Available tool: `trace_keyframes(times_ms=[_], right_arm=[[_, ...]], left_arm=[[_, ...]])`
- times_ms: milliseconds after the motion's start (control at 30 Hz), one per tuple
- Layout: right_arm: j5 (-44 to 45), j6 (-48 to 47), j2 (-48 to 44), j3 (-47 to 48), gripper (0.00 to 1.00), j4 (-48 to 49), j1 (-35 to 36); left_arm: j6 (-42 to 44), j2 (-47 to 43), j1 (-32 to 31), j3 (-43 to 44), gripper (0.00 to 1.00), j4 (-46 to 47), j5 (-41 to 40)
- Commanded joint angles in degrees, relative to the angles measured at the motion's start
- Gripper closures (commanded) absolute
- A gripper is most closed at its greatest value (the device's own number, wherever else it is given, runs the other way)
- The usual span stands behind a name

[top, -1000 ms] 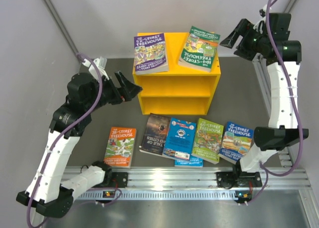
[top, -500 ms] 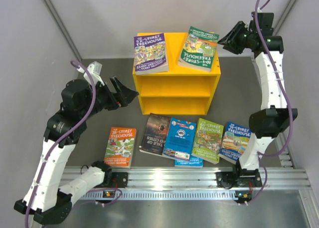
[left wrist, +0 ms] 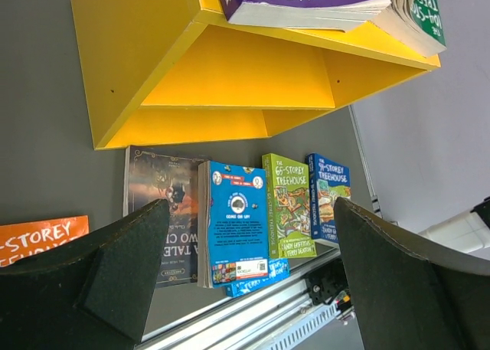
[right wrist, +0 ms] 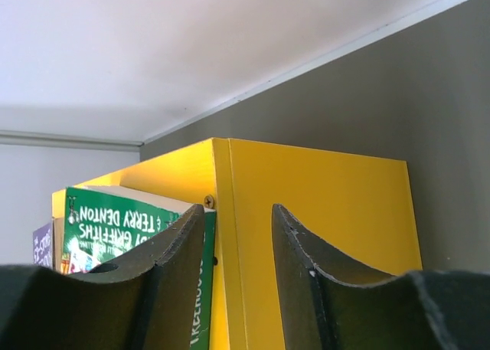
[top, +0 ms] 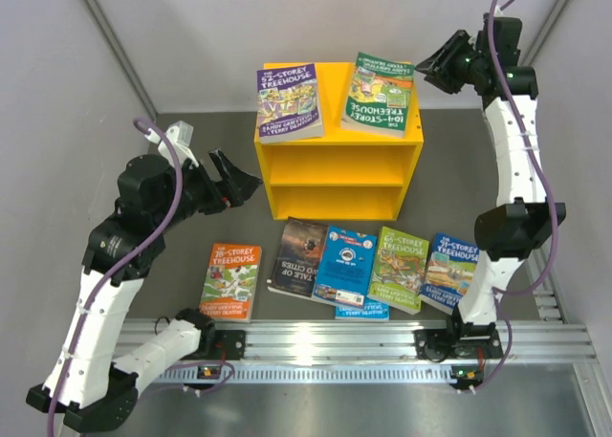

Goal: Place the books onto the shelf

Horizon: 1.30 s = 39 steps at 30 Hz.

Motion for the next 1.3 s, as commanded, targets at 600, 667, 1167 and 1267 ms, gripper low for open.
trace_keyframes(times_ms=[600,667,1167,1267], right_arm=[[1.6,-1.4,1.0,2.1,0.38,3.9,-4.8],[0.5,-2.4,-0.9,2.1,0.31,3.6,-8.1],[5.5,-10.5,-39.9,-52.8,0.0,-4.8,-9.5],[4.8,-10.5,-46.6,-62.3,0.0,-6.3,-8.5]], left_arm=[[3.9,1.9,0.1,0.0,0.06,-0.1,-2.6],[4.0,1.9,0.2,-1.3,0.05,0.4,-1.9],[0.6,5.0,-4.4,-20.9,0.05,11.7,8.7],[-1.5,7.7,-9.7,-25.3,0.04,14.8,9.6]])
